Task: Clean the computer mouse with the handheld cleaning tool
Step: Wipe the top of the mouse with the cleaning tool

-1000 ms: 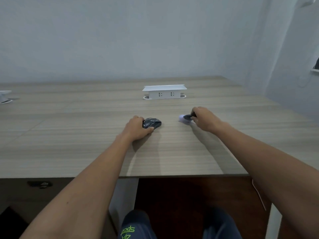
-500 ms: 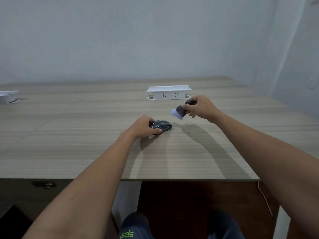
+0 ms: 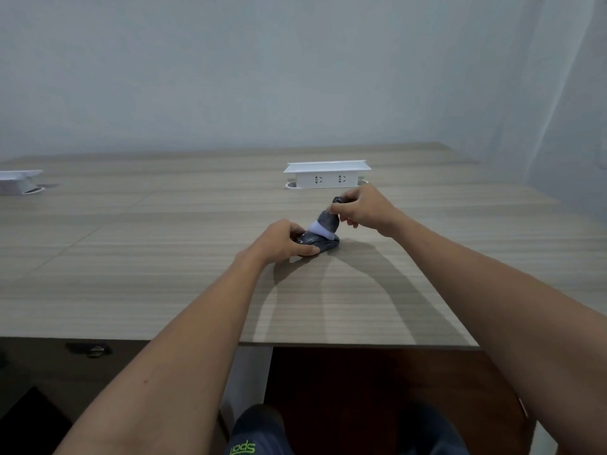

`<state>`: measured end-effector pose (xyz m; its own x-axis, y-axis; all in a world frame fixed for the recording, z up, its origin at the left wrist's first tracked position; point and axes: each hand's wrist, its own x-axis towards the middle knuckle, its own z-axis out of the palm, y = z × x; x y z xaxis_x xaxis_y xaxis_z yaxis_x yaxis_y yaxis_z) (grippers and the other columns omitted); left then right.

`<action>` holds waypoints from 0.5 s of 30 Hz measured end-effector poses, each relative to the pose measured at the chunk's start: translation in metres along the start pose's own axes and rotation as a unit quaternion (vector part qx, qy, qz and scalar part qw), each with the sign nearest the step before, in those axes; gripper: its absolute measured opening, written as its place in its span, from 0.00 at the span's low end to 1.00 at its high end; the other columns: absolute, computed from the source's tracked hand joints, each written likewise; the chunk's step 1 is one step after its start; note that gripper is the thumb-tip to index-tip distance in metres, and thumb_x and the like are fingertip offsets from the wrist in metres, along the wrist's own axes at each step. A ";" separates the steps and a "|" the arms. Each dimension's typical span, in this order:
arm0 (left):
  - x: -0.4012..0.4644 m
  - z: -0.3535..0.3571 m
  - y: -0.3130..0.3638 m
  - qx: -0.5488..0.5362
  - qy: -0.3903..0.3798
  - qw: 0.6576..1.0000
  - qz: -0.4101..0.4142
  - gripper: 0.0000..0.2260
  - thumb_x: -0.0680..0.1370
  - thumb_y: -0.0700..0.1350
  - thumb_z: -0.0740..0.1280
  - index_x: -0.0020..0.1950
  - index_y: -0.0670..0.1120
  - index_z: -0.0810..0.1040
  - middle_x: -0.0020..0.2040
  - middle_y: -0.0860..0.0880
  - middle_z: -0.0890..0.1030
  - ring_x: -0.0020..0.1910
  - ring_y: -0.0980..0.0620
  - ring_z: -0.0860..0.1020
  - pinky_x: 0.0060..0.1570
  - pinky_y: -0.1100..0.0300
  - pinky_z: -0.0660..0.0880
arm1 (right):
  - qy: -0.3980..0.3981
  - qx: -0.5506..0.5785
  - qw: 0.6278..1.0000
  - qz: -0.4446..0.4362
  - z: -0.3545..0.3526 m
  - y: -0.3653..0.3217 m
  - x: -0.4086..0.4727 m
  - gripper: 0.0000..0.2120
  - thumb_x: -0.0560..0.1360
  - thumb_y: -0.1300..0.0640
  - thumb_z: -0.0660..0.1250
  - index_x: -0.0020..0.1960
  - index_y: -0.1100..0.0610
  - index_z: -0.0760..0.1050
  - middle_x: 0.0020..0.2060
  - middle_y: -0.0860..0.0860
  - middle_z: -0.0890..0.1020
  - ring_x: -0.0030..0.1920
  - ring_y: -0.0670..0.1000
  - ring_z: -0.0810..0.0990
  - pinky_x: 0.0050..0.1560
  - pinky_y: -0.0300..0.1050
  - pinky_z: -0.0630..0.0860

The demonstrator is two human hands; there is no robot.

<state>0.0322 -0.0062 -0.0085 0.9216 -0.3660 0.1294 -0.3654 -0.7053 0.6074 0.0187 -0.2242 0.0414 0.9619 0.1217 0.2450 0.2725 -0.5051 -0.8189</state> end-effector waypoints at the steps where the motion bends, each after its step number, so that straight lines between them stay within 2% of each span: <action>1: 0.000 0.000 0.000 -0.005 0.000 1.000 0.000 0.13 0.72 0.53 0.77 0.50 0.46 0.86 0.30 0.58 0.78 0.29 0.60 0.73 0.33 0.63 0.66 | 0.010 -0.009 1.000 0.005 -0.001 0.003 0.000 0.07 0.71 0.60 0.71 0.38 0.64 0.82 0.28 0.53 0.79 0.26 0.47 0.74 0.27 0.39 0.71; 3: 0.000 0.000 0.000 -0.013 0.000 1.000 -0.003 0.12 0.72 0.52 0.78 0.50 0.47 0.86 0.29 0.59 0.78 0.26 0.65 0.73 0.32 0.66 0.65 | 0.028 -0.037 0.999 0.017 -0.005 0.009 0.001 0.08 0.71 0.60 0.71 0.39 0.66 0.82 0.29 0.54 0.80 0.26 0.48 0.74 0.27 0.40 0.71; 5: 0.000 0.000 0.000 -0.022 -0.001 1.000 -0.003 0.13 0.71 0.52 0.78 0.51 0.47 0.87 0.29 0.59 0.79 0.26 0.65 0.73 0.32 0.66 0.66 | 0.032 -0.063 0.997 0.026 -0.008 0.012 0.001 0.09 0.71 0.60 0.70 0.39 0.67 0.81 0.30 0.55 0.81 0.27 0.48 0.75 0.26 0.38 0.71; 9: 0.001 -0.001 -0.001 -0.025 -0.002 1.000 -0.004 0.14 0.71 0.52 0.78 0.51 0.46 0.87 0.32 0.57 0.80 0.31 0.59 0.75 0.35 0.63 0.68 | 0.046 -0.063 0.997 0.029 -0.005 0.010 0.002 0.09 0.71 0.60 0.70 0.42 0.68 0.82 0.32 0.56 0.81 0.27 0.48 0.76 0.25 0.36 0.72; 11: 0.001 -0.001 -0.001 -0.024 -0.002 1.000 -0.004 0.15 0.70 0.53 0.78 0.51 0.46 0.87 0.35 0.53 0.83 0.34 0.55 0.76 0.37 0.61 0.69 | 0.043 -0.042 0.998 0.019 -0.002 0.005 0.002 0.09 0.71 0.60 0.70 0.42 0.67 0.82 0.31 0.55 0.81 0.27 0.48 0.76 0.27 0.38 0.73; 15: 0.002 -0.001 -0.003 -0.025 -0.007 1.000 -0.008 0.15 0.70 0.54 0.79 0.49 0.46 0.87 0.38 0.50 0.85 0.35 0.55 0.77 0.38 0.59 0.70 | 0.017 -0.025 1.000 0.003 0.004 -0.004 0.001 0.09 0.71 0.59 0.70 0.40 0.65 0.82 0.30 0.54 0.80 0.26 0.47 0.75 0.28 0.40 0.73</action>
<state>0.0355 -0.0046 -0.0095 0.9253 -0.3633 0.1093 -0.3434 -0.6795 0.6483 0.0187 -0.2182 0.0429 0.9617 0.0904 0.2587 0.2650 -0.5473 -0.7939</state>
